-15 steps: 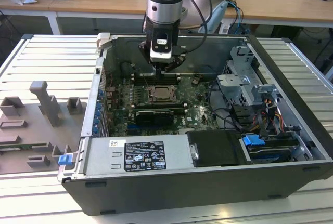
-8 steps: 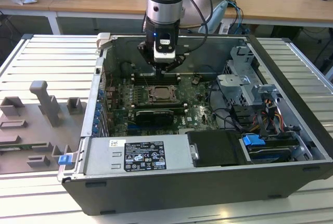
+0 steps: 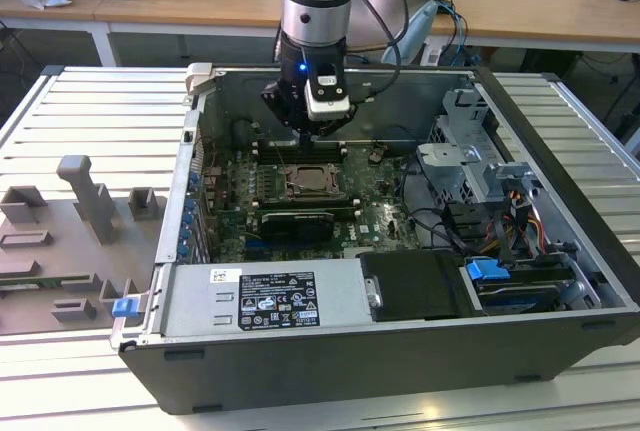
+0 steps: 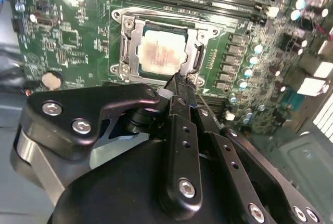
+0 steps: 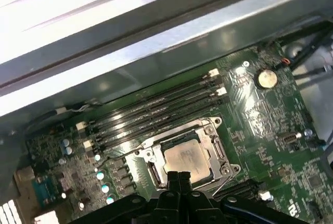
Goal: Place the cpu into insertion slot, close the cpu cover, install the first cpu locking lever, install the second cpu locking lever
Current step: 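Install the first cpu locking lever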
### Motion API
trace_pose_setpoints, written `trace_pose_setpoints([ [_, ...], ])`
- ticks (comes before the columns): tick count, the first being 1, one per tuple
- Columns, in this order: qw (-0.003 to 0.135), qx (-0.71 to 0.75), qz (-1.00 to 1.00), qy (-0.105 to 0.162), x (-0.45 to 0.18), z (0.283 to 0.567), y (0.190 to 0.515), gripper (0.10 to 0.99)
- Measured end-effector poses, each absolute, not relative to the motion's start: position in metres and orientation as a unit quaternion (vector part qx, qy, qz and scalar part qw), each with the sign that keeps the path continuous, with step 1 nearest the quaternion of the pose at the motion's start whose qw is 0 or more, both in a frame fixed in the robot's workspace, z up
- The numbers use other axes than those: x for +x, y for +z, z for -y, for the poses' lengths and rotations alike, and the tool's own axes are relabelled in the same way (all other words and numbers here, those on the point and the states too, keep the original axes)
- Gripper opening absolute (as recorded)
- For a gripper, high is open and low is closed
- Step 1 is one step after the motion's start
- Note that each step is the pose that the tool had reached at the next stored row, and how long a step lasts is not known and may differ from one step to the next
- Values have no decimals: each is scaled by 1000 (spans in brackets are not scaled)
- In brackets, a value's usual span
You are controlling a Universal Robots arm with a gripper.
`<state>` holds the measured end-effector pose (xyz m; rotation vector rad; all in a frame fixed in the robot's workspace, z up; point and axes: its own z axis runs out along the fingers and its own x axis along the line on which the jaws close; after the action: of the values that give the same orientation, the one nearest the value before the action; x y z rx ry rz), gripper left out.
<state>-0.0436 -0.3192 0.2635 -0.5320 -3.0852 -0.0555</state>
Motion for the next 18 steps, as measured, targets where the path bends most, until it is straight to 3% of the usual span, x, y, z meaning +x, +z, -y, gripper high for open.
trace_pose_setpoints([
  [18,5,3,1000,-17,-44,319,263,106],
])
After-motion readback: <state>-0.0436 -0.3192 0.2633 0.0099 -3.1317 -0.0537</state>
